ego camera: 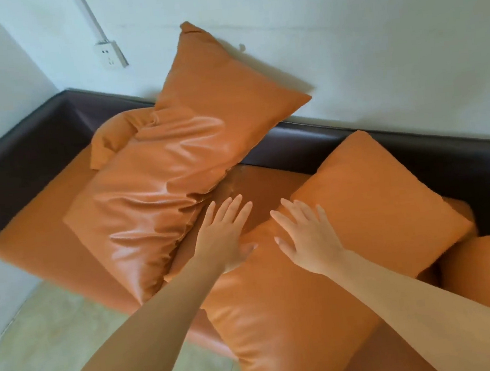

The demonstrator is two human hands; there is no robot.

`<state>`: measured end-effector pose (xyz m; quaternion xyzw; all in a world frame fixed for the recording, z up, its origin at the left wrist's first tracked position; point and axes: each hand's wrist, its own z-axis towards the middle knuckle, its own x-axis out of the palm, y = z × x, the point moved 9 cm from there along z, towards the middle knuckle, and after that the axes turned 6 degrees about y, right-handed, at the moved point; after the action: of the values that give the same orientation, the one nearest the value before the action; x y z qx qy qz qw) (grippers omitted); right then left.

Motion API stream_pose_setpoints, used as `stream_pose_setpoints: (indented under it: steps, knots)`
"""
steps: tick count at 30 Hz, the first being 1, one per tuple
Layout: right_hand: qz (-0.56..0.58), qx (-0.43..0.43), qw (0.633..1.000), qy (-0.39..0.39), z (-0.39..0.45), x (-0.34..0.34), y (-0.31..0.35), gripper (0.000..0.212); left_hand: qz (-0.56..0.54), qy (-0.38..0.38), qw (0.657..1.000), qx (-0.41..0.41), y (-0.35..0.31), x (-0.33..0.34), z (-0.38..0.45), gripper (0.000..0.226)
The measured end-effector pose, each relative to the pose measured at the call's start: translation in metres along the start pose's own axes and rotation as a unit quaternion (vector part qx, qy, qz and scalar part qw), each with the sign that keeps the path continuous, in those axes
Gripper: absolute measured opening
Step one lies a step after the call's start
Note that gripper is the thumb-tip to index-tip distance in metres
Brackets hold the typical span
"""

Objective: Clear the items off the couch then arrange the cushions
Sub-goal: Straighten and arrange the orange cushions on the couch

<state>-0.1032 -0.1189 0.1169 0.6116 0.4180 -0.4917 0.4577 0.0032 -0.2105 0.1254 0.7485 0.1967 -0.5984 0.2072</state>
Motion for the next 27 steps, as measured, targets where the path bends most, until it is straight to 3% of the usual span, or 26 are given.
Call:
stream_pose_setpoints:
  steps: [4, 11, 27]
  knots:
    - [-0.018, -0.063, 0.998, -0.002, 0.043, -0.007, 0.045, 0.052, -0.018, -0.006, 0.998, -0.065, 0.055, 0.001, -0.02, 0.085]
    - [-0.029, -0.119, 0.992, -0.011, 0.097, -0.011, 0.123, 0.052, -0.022, -0.019, 0.994, -0.108, 0.144, -0.004, -0.044, 0.084]
    - [-0.086, -0.112, 0.99, -0.028, 0.209, -0.014, 0.293, 0.05, 0.011, -0.021, 0.994, -0.106, 0.364, 0.003, -0.075, 0.085]
